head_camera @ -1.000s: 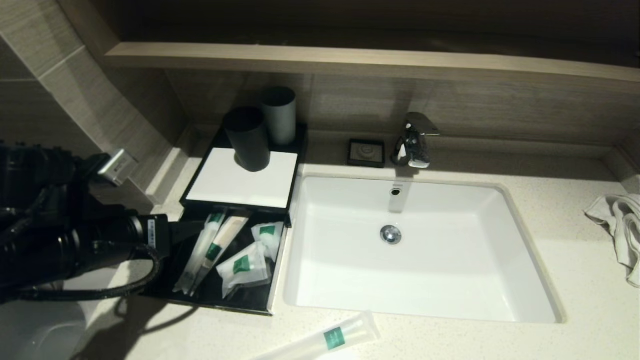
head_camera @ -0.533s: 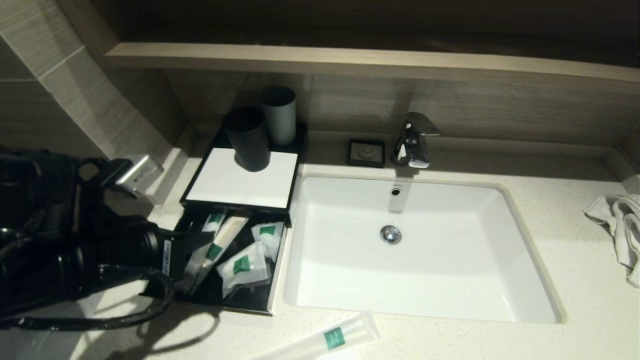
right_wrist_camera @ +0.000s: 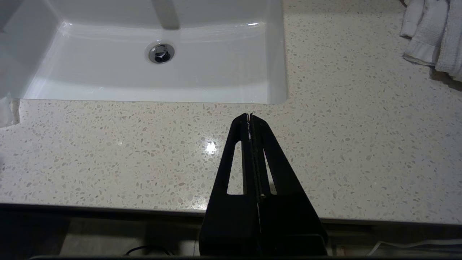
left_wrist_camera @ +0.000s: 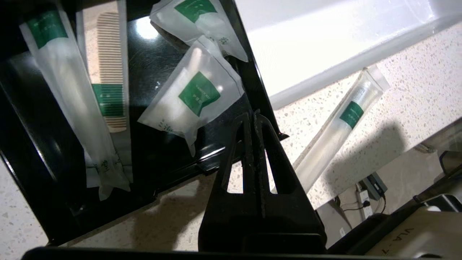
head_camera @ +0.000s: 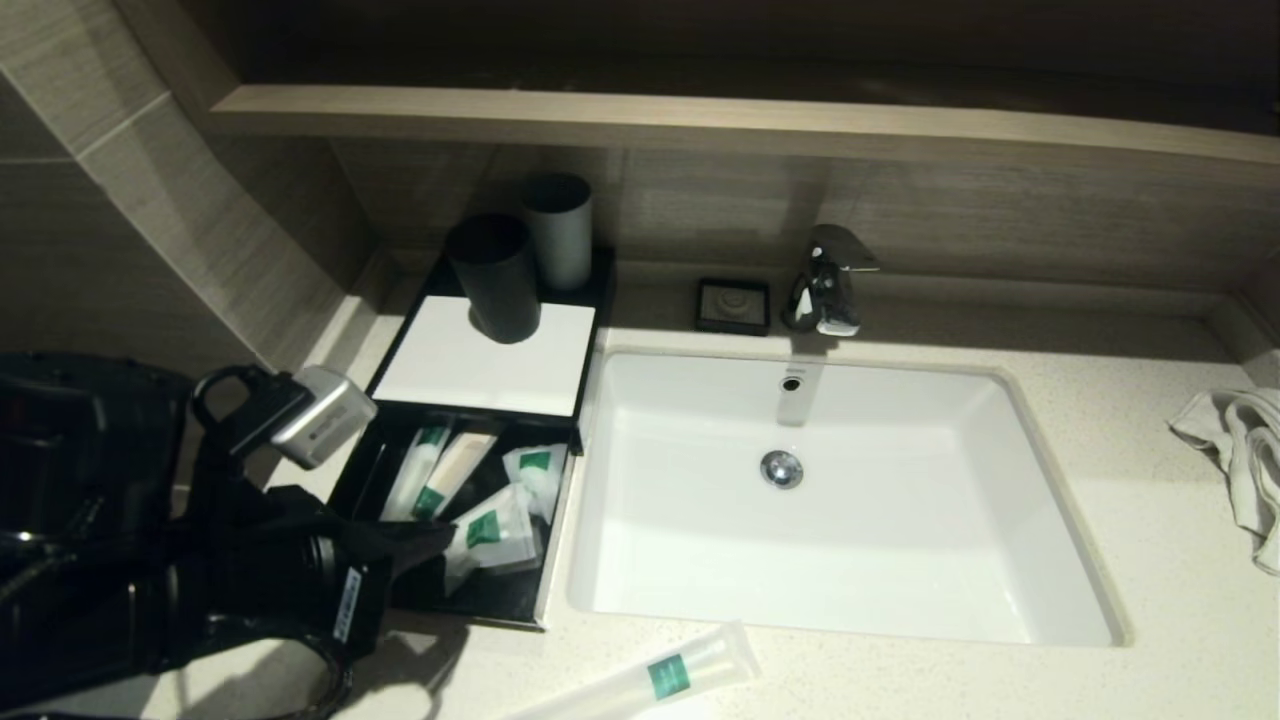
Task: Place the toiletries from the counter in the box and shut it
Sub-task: Pick up the bathroom toiletry
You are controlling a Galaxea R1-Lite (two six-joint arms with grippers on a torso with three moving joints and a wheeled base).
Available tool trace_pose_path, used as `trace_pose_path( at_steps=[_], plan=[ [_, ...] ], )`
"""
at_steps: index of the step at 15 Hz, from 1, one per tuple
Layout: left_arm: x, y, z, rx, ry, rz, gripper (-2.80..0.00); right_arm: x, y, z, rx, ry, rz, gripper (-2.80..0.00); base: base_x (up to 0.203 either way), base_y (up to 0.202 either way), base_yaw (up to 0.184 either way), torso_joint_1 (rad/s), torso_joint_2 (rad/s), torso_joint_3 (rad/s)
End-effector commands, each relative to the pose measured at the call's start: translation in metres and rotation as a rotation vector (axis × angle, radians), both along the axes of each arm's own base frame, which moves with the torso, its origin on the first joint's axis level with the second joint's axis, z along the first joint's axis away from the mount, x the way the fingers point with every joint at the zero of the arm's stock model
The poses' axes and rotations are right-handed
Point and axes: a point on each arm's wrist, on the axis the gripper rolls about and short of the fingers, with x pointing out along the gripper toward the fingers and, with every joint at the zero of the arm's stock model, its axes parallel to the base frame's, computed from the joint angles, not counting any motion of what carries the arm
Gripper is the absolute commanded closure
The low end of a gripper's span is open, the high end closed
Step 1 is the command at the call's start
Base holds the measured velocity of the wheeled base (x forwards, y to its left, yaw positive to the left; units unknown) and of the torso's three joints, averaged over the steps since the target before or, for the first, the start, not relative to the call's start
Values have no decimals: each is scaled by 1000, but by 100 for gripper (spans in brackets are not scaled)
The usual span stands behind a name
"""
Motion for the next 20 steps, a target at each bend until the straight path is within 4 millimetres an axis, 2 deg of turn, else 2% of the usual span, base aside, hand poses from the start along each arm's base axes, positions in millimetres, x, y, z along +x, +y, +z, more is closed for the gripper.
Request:
trace_pose_path(
  at_steps=[1,10,20],
  plan=[
    [-7,-6,-2,20,-7,-64,0,0,0,0,0,2,0,0,0,0,0,0,0,0],
    [-33,-27,-26,227,90,-327,0,0,0,0,0,2,0,0,0,0,0,0,0,0],
    [-23,-42,-43,396,98,-452,0,0,0,0,0,2,0,0,0,0,0,0,0,0]
  ],
)
